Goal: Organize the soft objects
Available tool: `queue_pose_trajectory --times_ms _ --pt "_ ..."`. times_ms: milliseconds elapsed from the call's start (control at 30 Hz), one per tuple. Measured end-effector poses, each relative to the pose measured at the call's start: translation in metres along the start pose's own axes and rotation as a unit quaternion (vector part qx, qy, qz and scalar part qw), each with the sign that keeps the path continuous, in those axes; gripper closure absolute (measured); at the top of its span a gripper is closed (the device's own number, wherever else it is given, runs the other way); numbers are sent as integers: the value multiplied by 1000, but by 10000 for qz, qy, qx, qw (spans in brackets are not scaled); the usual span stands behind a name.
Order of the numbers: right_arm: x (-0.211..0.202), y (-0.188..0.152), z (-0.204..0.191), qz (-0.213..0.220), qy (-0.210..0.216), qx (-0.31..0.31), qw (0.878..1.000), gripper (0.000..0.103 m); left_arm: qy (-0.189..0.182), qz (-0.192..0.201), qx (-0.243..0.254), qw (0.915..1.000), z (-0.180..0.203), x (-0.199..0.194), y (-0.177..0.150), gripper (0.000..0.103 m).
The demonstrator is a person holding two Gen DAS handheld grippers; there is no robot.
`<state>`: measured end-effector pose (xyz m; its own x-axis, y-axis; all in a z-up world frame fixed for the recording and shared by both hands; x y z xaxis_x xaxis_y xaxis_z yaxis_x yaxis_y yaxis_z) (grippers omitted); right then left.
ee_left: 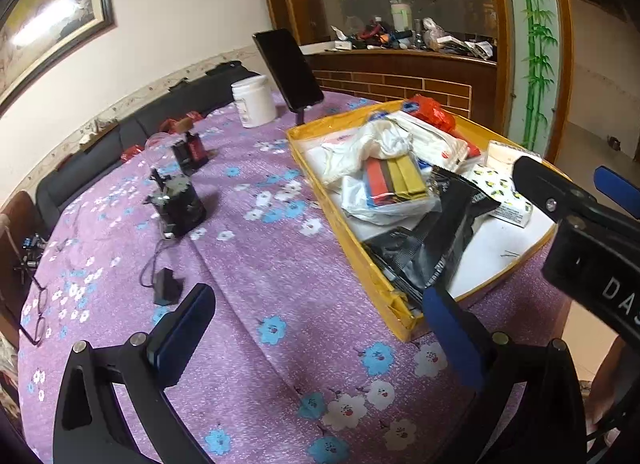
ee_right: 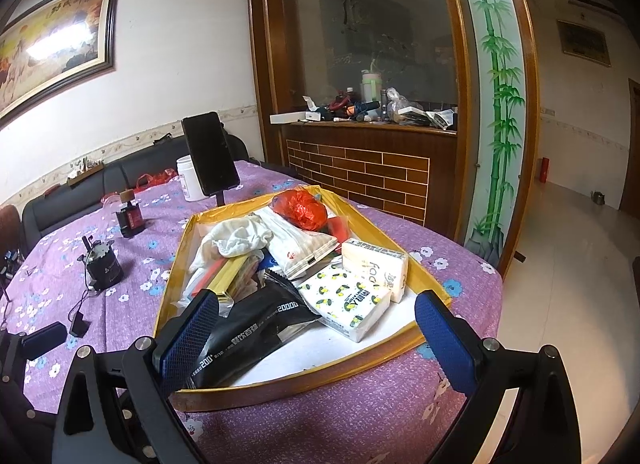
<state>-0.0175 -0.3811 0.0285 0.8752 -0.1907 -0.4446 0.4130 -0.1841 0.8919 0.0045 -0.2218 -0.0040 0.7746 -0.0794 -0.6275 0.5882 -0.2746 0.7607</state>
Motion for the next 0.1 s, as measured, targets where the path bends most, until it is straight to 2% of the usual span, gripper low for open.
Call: queue_pose_trajectory --times_ms 100 --pt "-1 1 1 21 0 21 10000 3 -16 -47 12 10000 0 1 0 0"
Point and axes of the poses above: each gripper's, at about its wrist camera, not at the fingertips, and x roughly the way its jaws point, z to its right, y to its top, the point moved 9 cm from there along x, roughly the way its jaws point, and after that the axes turned 1 degree about -x, right-handed, at the moved point
